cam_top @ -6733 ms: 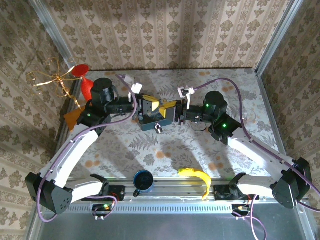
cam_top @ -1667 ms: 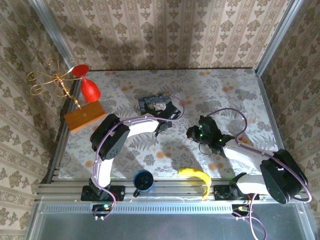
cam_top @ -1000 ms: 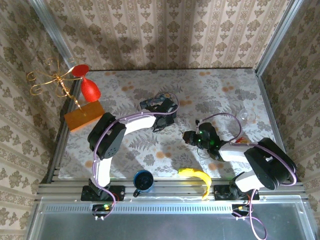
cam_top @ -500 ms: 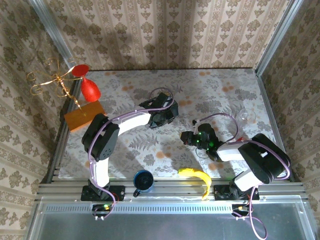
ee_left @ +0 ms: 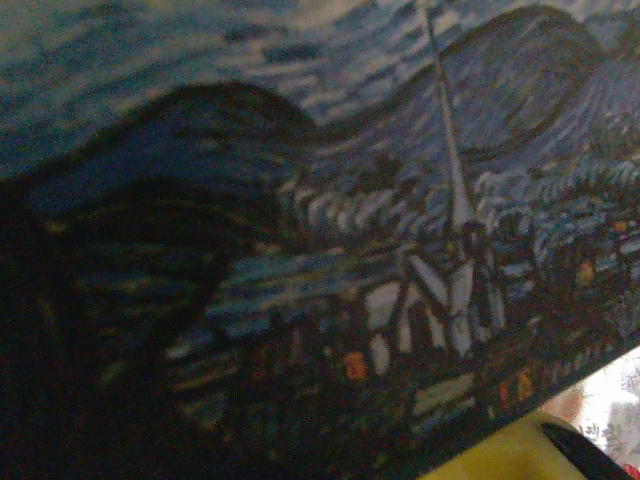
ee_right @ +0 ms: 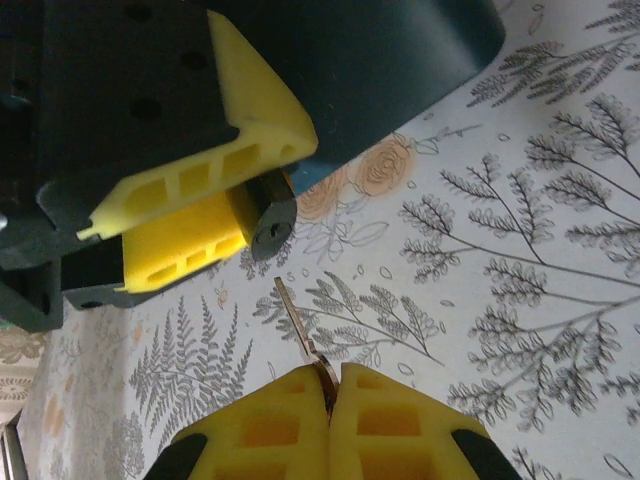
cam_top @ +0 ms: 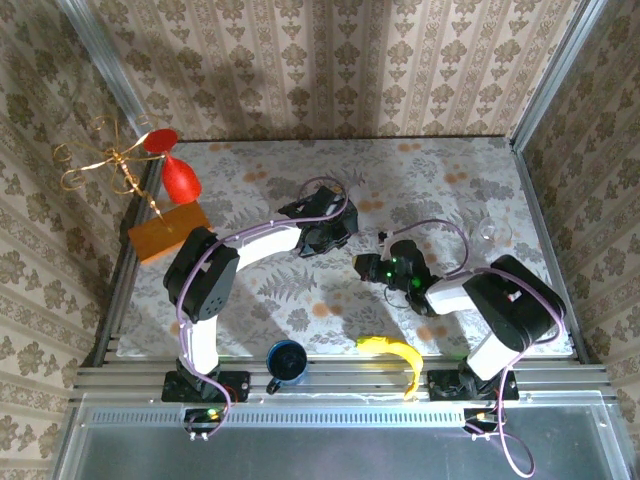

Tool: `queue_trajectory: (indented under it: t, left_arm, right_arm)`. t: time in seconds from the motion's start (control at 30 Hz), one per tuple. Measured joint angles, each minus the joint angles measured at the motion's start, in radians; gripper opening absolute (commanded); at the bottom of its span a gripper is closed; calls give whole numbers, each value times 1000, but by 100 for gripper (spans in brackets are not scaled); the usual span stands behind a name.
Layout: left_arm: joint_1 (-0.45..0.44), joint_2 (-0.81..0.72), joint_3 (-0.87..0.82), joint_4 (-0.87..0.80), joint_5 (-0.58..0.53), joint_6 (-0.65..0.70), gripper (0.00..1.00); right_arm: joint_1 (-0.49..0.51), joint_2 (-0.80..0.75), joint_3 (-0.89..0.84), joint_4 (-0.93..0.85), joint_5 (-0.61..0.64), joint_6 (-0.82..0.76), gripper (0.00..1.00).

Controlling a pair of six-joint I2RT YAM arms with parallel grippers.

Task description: Unlock the padlock with the key

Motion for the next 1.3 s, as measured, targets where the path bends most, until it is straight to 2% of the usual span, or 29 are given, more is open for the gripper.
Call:
queue_trajectory:
  t: [0.57,1.3]
  left_arm:
    - [1,0,0,6,22,-7,0]
    - [5,0,0,19,30,-15,0]
  right_arm:
    - [-17,82,23,115,-18,42,0]
    - [-13,108,48,128,1,45,0]
